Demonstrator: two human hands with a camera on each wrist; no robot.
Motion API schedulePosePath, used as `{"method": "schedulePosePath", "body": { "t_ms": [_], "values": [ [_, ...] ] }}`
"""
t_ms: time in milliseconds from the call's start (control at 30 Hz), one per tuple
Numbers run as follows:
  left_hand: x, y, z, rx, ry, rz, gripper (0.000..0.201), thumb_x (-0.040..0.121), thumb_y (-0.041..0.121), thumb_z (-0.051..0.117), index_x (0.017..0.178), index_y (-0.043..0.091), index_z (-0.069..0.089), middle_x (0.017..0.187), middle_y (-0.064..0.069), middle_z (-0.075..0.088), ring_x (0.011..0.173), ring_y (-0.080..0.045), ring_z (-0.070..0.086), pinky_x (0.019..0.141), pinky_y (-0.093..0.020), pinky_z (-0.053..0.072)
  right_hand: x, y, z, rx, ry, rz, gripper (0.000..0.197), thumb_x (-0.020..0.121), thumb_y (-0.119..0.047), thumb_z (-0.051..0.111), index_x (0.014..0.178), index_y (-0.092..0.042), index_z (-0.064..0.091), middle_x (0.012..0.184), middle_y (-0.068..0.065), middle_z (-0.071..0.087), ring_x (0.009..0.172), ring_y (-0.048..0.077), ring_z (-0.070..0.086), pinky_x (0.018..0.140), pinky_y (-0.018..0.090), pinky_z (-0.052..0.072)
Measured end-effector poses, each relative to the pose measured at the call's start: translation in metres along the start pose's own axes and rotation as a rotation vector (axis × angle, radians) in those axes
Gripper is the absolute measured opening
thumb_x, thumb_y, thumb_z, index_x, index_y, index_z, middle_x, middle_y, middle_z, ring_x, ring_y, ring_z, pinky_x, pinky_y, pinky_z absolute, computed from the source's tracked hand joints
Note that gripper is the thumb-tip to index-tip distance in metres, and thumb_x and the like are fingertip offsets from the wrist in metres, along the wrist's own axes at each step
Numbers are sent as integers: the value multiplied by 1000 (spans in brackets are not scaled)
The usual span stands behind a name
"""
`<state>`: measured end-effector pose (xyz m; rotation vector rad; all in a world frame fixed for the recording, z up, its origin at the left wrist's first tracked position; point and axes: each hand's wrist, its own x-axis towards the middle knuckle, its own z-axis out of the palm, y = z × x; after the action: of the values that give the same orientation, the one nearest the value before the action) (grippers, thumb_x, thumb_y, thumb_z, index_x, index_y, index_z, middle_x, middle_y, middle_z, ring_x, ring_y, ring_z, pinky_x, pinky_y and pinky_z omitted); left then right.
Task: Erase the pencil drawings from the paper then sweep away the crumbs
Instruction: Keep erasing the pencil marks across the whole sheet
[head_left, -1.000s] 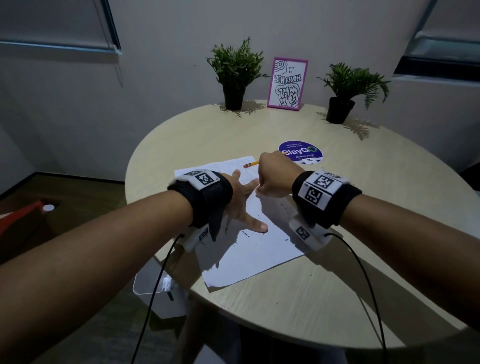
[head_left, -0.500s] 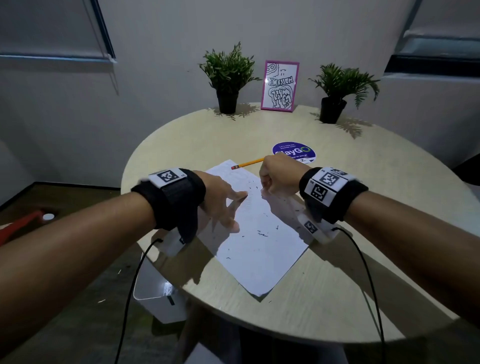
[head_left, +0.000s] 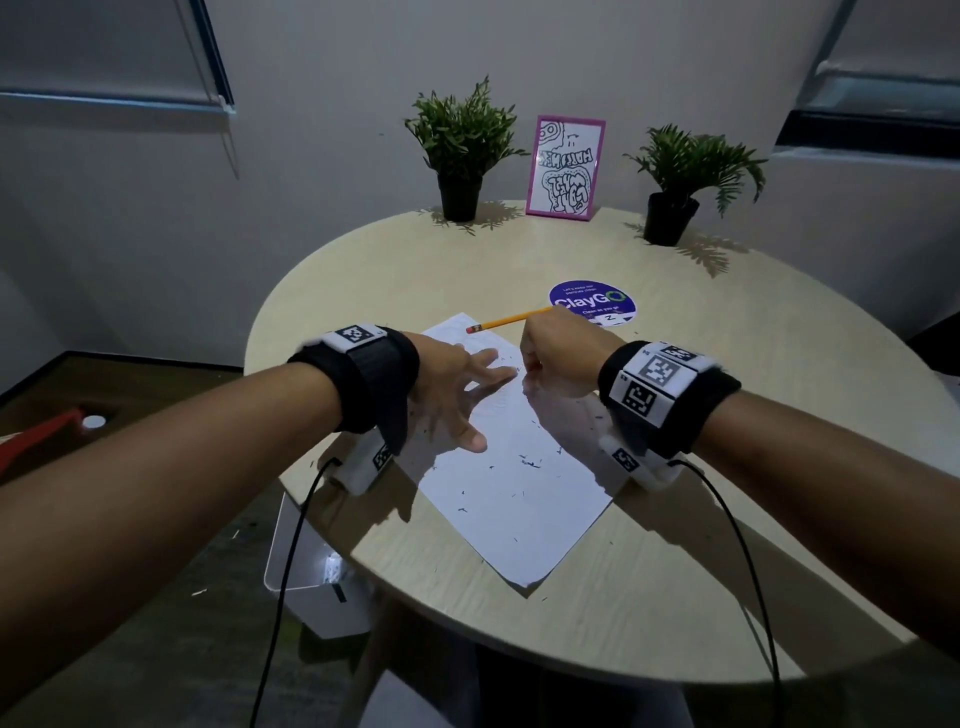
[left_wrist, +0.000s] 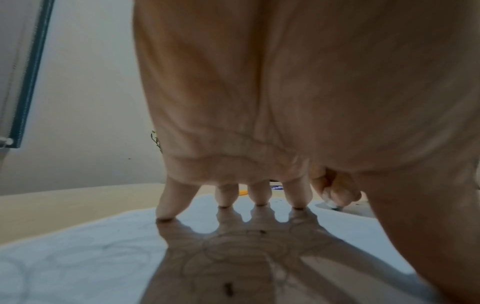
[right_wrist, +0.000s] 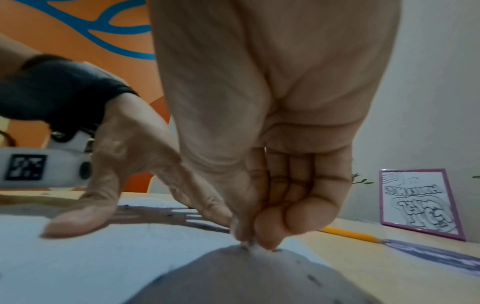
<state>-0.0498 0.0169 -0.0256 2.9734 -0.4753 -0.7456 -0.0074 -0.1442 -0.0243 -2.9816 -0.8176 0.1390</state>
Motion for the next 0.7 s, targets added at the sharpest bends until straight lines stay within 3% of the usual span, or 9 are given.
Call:
{"method": "schedulePosePath", "body": {
  "t_ms": [67,167,233,300,400,500,567,667,700],
  "values": [
    [-2,2,-3,45,-41,-41,99,88,51,65,159,32,-1,167,1,-3,152,-19,7,119,-35,11,-2,-8,3,-13,-32,-37,18,89,-16,69,78,-11,56,91,13,63,80,28,58,65,31,47],
    [-4,4,-9,65,-35,-123,87,87,58,64,155,31,16,152,-1,39,142,-21,33,115,-37,22,-17,-29,5,12,-72,-196,8,91,-8,61,87,-14,58,86,1,54,84,19,44,56,23,30],
    [-5,6,-12,46,-52,-133,83,86,56,67,152,31,23,137,-2,53,138,-22,39,116,-39,26,-24,-34,3,58,-89,-259,8,89,-9,65,88,-17,61,83,-2,55,79,16,43,55,20,30],
    [-4,7,-10,16,-49,-119,84,88,49,68,155,31,20,158,-6,31,146,-24,28,117,-38,22,-15,-25,0,52,-89,-184,23,87,-15,71,69,-18,58,67,1,53,64,19,45,53,25,31],
    [0,7,-4,-16,-104,-98,88,92,48,64,157,40,6,167,-6,-5,153,-26,3,119,-44,10,0,-10,-5,-28,-41,-6,25,89,-21,71,75,-7,56,63,2,40,61,23,47,50,26,30],
    [1,6,-8,-31,-117,-118,83,92,47,64,157,33,15,161,-2,28,147,-20,25,118,-37,16,-10,-24,-1,-63,-62,-52,31,91,-14,66,71,-15,43,71,0,36,60,15,39,50,26,26],
    [3,4,-12,21,-66,-119,86,86,55,67,154,33,20,146,1,51,137,-19,41,118,-38,25,-23,-38,2,-12,-90,-177,18,89,-11,66,79,-19,53,83,-1,45,72,16,42,54,26,29],
    [7,0,-9,-10,-76,-122,85,84,52,72,153,34,27,157,-1,35,146,-23,31,117,-40,27,-21,-31,-2,53,-116,-173,35,86,-17,73,61,-29,51,71,-2,52,66,14,44,60,27,35],
    [10,-1,-6,-31,-77,-92,92,82,45,76,156,29,23,161,-5,26,148,-24,25,117,-40,24,-14,-23,-3,18,-103,-108,29,86,-21,75,62,-22,58,63,-2,49,63,15,47,59,27,40]
  ]
}}
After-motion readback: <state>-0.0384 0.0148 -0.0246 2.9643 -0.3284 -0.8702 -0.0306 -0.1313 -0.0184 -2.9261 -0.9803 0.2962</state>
